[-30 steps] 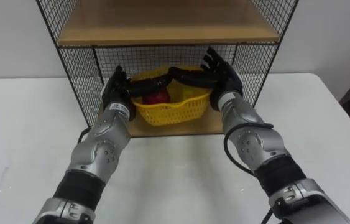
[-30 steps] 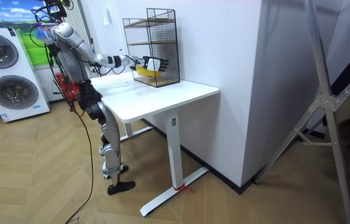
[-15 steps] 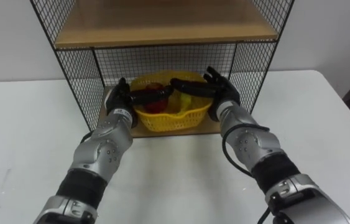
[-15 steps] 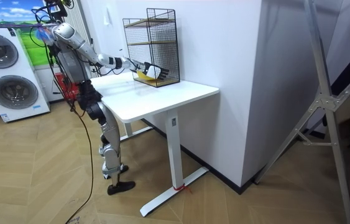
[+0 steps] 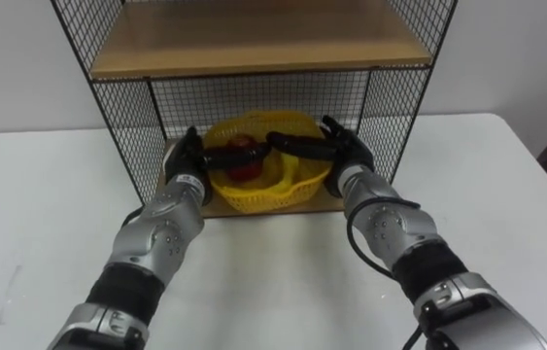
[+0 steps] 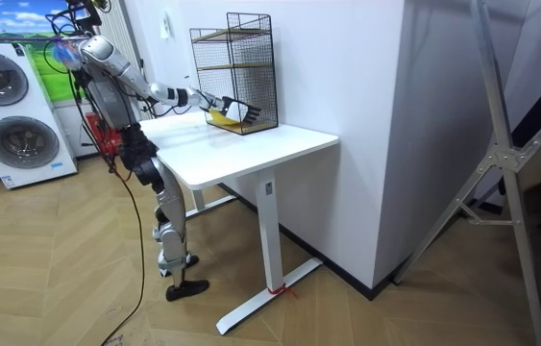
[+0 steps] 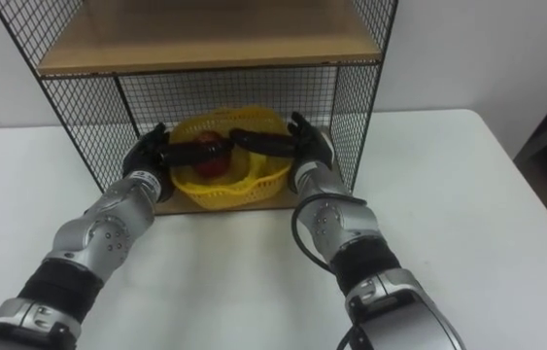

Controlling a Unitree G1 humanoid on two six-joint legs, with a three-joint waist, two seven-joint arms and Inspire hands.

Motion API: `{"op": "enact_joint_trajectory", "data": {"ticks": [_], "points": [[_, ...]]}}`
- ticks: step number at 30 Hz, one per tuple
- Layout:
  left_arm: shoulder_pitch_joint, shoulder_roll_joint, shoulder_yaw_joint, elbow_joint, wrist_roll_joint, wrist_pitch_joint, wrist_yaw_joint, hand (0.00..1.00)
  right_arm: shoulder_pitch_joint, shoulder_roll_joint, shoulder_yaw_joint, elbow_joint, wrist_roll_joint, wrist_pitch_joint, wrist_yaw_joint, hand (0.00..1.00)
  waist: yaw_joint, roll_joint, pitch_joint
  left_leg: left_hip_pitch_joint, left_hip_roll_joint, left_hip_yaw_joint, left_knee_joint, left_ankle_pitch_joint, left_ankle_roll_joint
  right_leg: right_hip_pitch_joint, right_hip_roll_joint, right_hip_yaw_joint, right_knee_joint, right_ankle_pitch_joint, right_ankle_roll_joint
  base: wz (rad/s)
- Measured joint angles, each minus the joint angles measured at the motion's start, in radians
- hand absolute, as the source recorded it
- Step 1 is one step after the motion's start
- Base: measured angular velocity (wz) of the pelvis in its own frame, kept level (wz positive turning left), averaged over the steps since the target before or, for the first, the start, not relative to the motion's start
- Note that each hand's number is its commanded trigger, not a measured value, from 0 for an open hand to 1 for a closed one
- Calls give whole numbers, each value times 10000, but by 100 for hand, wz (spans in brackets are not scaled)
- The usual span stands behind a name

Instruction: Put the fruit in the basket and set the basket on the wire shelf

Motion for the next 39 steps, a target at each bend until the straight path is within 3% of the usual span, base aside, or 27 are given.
{"op": "enact_joint_trajectory", "data": {"ticks": [6,13,19,30,39], "points": [[1,127,43,159,-4,-69,-186,0,60,-127,0,-9,-425,219,335,0,19,-52,-32,34,9,56,-17,-1,-3,-14,17,86,-2,-22,-10,-1],[1,308,129,266,-236,-44,-200,0,64,-225,-10,-8,-763,424,531,0,6,-190,-123,42,26,90,20,1,-4,-2,39,140,2,2,-8,-1],[0,308,731,269,-259,62,-190,0,61,-334,-403,-12,-750,412,576,0,-5,-176,-132,-36,27,46,56,1,-5,-35,16,26,4,2,-12,2],[-54,311,1048,260,-434,65,-184,0,61,-635,-407,-446,-809,393,765,0,-60,-128,-156,-71,24,5,65,3,-7,-42,16,-16,-12,4,-14,1],[-69,371,1183,-543,-265,90,-170,0,61,-751,-688,-1172,-2181,379,903,0,-30,0,-222,-51,19,-23,16,22,-29,-52,19,1,-4,-5,-21,0]]}}
